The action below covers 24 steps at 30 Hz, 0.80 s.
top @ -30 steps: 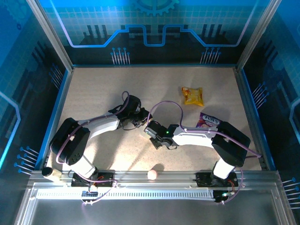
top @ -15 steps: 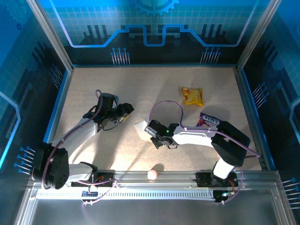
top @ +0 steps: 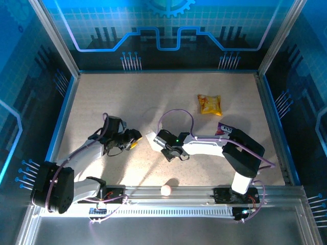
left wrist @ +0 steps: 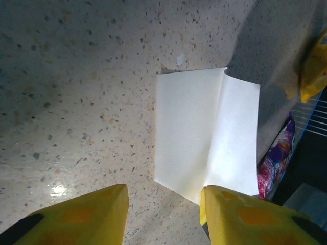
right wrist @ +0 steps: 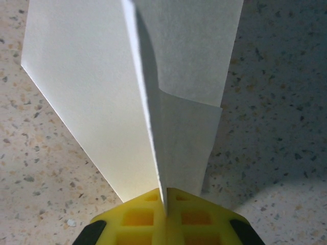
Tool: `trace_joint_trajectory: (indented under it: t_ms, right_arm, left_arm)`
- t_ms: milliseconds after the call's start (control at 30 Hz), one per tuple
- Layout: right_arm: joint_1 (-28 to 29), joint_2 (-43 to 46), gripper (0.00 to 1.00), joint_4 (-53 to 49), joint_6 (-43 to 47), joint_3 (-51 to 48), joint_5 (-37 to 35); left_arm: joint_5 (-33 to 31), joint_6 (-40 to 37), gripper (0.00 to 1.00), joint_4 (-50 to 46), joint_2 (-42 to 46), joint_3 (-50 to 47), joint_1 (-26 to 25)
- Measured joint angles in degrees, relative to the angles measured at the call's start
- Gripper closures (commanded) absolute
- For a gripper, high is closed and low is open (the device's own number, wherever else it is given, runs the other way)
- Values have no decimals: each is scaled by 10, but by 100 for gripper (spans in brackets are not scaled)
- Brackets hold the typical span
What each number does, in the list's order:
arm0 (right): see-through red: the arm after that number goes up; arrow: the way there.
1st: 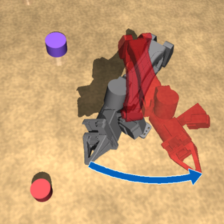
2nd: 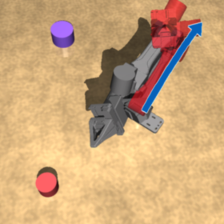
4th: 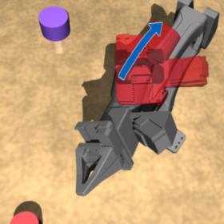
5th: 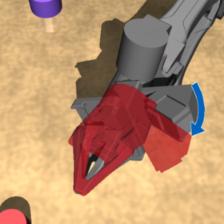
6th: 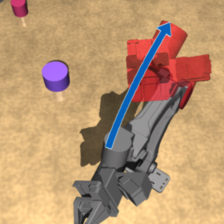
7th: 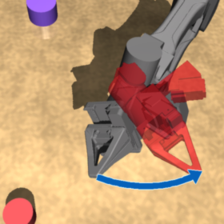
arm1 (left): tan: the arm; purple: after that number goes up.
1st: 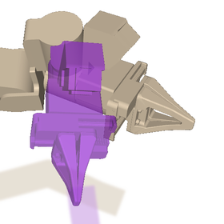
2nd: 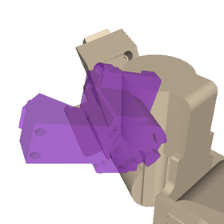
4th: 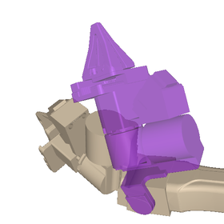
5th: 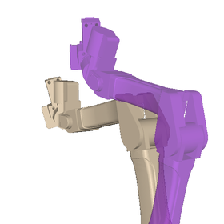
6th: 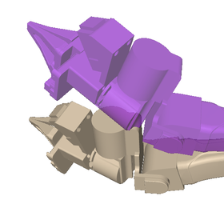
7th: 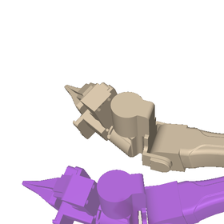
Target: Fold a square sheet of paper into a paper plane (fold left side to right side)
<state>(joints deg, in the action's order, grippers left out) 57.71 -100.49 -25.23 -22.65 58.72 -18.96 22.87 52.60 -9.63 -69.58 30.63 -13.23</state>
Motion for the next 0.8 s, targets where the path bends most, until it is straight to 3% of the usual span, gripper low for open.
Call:
trace_joint_trajectory:
  t_ms: [433,800]
  right_arm:
    - [-63,-18,100,28,-25,3,143]
    - [-127,-38,100,119,-59,-14,301]
  left_arm:
    - [45,-3,56,35,-106,29,-14]
    - [56,-15,55,52,-165,68,-30]
